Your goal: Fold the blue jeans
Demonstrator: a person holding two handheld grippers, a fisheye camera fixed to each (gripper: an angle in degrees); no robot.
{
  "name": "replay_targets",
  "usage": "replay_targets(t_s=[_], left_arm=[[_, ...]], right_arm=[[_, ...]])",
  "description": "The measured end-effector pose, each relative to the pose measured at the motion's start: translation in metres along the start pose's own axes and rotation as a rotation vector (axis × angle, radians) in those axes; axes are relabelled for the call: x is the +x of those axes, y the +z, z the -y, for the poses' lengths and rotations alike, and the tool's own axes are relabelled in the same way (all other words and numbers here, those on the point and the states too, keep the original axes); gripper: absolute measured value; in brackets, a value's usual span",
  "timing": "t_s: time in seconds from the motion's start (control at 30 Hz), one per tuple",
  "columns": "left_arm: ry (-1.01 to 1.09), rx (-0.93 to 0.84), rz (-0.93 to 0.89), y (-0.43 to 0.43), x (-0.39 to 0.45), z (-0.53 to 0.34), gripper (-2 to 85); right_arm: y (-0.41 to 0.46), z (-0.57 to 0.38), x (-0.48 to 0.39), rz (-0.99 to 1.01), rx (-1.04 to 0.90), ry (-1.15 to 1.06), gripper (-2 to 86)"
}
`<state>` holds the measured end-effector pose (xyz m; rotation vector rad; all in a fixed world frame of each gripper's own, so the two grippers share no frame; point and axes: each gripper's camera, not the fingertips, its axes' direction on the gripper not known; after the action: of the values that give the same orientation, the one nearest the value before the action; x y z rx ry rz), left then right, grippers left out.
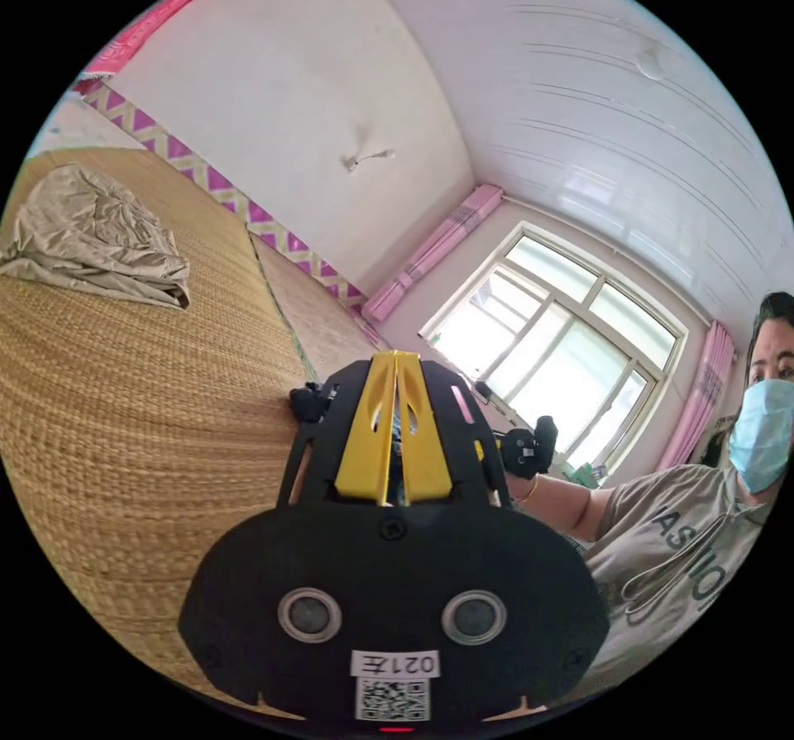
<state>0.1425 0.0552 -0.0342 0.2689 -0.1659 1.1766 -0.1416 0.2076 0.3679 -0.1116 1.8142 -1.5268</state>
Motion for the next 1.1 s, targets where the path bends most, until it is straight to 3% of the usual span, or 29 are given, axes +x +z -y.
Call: replay_targets(t_s=[0.13, 0.33, 0.4, 0.5, 0.57, 0.63, 0.77, 0.9, 0.97, 1.03, 1.1], left_arm=[[-0.014, -0.012, 0.026, 0.003, 0.021, -0.016, -1.0], [-0.079, -0.027, 0.033, 0.013, 0.032, -0.037, -1.0], [-0.081, -0.033, 0.04, 0.015, 0.039, -0.04, -1.0], [-0.071, -0.049, 0.064, 0.02, 0.051, -0.039, -1.0], [-0.059, -0.071, 0.072, 0.032, 0.061, -0.036, -1.0], [-0.055, -0.088, 0.064, 0.047, 0.067, -0.034, -1.0], [-0.034, -0.182, 0.044, 0.1, 0.085, -0.031, -1.0], [-0.011, -0.273, 0.047, 0.152, 0.104, -0.033, -0.9], [0.0, -0.345, 0.043, 0.187, 0.116, -0.036, -0.8], [0.043, -0.433, 0.089, 0.214, 0.129, -0.039, -0.6], [0.137, -0.526, 0.164, 0.24, 0.149, -0.043, -0.2]], right_arm=[[-0.042, 0.025, -0.017, 0.008, 0.203, -0.008, 8.3], [0.022, 0.089, -0.038, 0.156, 0.127, -0.036, 13.4], [0.037, 0.09, -0.029, 0.117, 0.156, 0.029, 11.2], [0.033, 0.073, 0.036, 0.328, 0.234, 0.243, 6.6], [0.022, 0.025, 0.135, 0.498, 0.335, 0.494, 5.2], [0.012, -0.028, 0.208, 0.526, 0.402, 0.658, 5.1], [-0.014, -0.169, 0.33, 0.398, 0.46, 0.946, 5.1], [-0.003, -0.278, 0.384, 0.229, 0.39, 1.124, 6.0], [0.052, -0.334, 0.4, 0.225, 0.154, 1.2, 6.9], [0.085, -0.376, 0.391, 0.234, 0.036, 1.232, 6.5], [0.091, -0.41, 0.371, 0.271, 0.118, 1.268, 5.2]])
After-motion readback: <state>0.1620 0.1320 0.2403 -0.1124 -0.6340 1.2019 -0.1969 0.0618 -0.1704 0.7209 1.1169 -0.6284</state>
